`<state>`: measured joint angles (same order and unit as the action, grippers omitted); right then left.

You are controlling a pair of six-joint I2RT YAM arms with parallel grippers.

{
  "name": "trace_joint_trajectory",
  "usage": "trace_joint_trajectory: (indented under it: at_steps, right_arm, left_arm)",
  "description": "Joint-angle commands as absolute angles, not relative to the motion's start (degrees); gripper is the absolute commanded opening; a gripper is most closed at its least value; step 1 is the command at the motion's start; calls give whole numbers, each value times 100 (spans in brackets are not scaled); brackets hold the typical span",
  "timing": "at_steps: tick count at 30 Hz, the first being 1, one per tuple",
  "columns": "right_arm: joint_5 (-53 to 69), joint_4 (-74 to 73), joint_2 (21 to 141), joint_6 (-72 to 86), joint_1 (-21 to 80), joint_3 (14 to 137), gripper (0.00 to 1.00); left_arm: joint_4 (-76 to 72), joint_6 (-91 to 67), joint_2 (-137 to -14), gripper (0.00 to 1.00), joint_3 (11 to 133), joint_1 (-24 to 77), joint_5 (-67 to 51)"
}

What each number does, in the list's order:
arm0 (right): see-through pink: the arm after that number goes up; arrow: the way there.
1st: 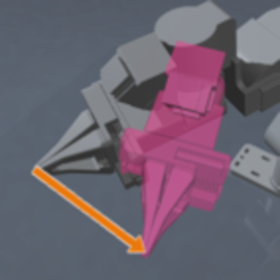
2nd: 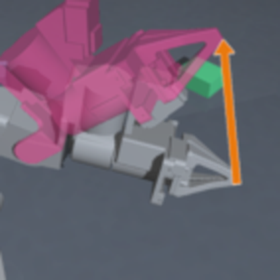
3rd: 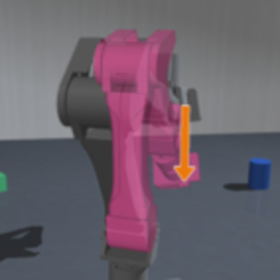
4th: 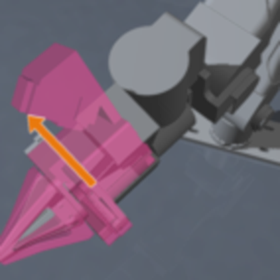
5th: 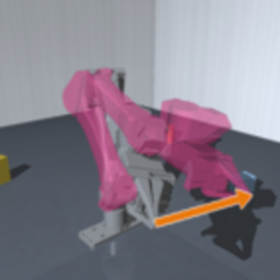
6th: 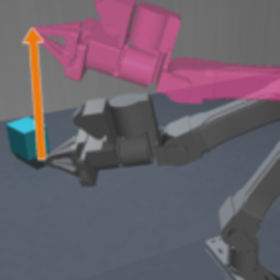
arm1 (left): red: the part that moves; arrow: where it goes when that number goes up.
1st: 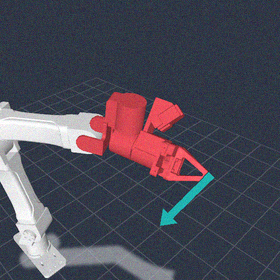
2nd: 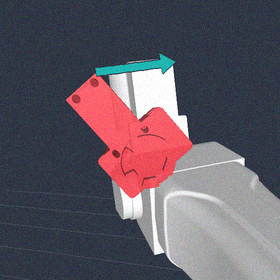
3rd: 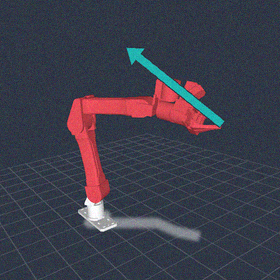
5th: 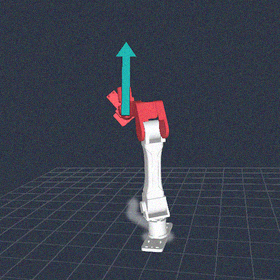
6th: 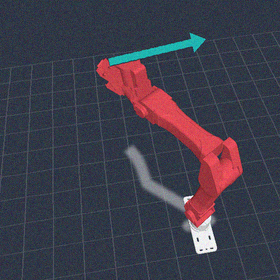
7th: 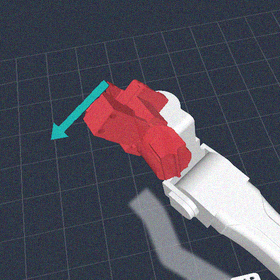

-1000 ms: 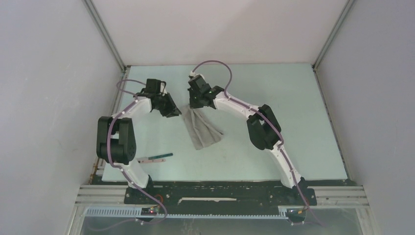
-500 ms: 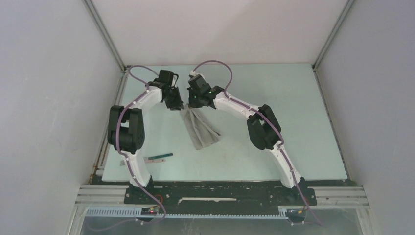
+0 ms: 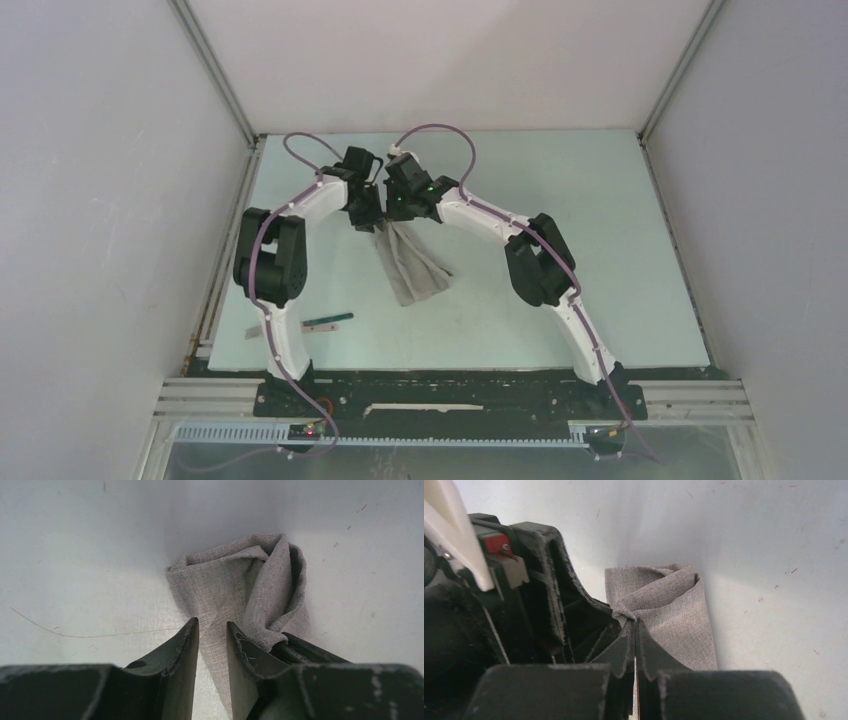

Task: Fold the napkin into a case and place the utensils inside
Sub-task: Stuff the top corner of the smaller-rectangle-folded napkin at the center of the board.

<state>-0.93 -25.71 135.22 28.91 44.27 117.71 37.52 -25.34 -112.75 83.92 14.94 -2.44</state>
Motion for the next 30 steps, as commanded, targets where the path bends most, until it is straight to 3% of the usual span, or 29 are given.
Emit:
trace_joint_trajectory:
  at_steps: [1,9,20,30]
  right_arm:
    - [-61,-2397,13044,2969,4395,11714,0]
    - [-60,-2351,13012,2992,4395,11674,0]
    - [-62,-2364,13025,3014,4395,11663,0]
    - [-59,-2357,13017,3030,4430,11663,0]
  left_arm:
    - [3806,-2399,-11356,34,8706,1604,-15]
    - [4105,-2267,-11544,39,8974,1707,599]
    - [4008,-2268,-11649,44,8983,1811,374]
    - [4026,-2268,-11718,34,9000,1822,459]
